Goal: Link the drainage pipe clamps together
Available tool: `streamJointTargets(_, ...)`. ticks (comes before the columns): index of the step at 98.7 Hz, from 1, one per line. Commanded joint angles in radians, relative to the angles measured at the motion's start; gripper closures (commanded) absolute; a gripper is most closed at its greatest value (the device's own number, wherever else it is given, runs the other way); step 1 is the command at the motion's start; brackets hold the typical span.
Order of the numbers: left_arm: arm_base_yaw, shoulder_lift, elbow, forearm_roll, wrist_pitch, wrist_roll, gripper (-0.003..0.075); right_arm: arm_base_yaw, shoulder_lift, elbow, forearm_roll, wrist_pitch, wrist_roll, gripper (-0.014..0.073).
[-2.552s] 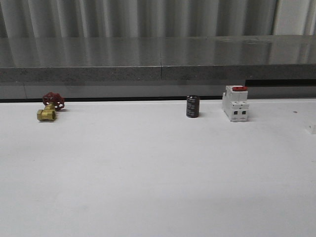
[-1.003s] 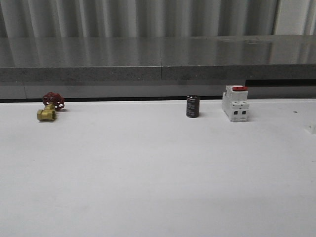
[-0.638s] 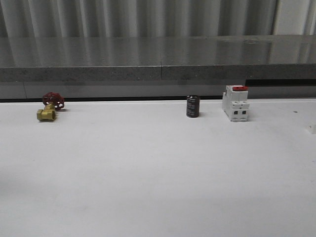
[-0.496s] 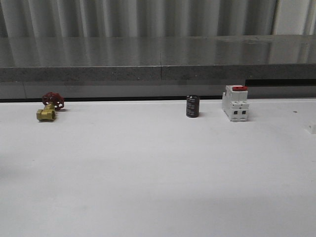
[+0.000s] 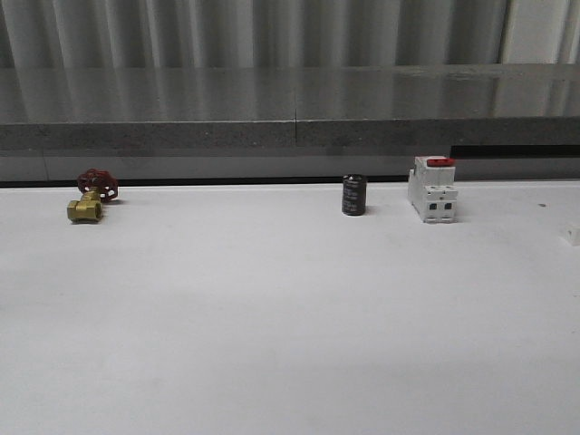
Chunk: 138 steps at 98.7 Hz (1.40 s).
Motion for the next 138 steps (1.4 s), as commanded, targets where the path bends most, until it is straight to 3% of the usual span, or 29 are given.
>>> streamJointTargets(1,0.009,-0.016,-0.054,-0.017,-0.041,0.031,0.0081,-0.004,-0.019,-0.019,-0.001,-0.071,-0.007,0.0661)
streamJointTargets(19,0.009,0.041,-0.097,-0.063,-0.037,0.095,0.0081,-0.004,-0.019,-0.019,-0.001,-0.071,-0.007,0.0661)
streamJointTargets(98,0.012,0.130,-0.122,-0.072,-0.016,0.150,0.0089,-0.004,-0.019,-0.019,-0.001,-0.071,-0.007,0.0661)
streamJointTargets(110,0.012,0.130,-0.122,-0.074,-0.004,0.150,0.0202,-0.004,-0.019,-0.019,-0.001,-0.071,-0.007,0.0661)
streamJointTargets(129,0.012,0.130,-0.122,-0.076,0.023,0.150,0.0512,-0.004,-0.019,-0.019,-0.001,-0.071,-0.007,0.0661)
streamJointTargets(138,0.012,0.126,-0.122,-0.085,0.044,0.150,0.0603,-0.004,-0.019,-0.019,-0.001,-0.071,-0.007,0.0661)
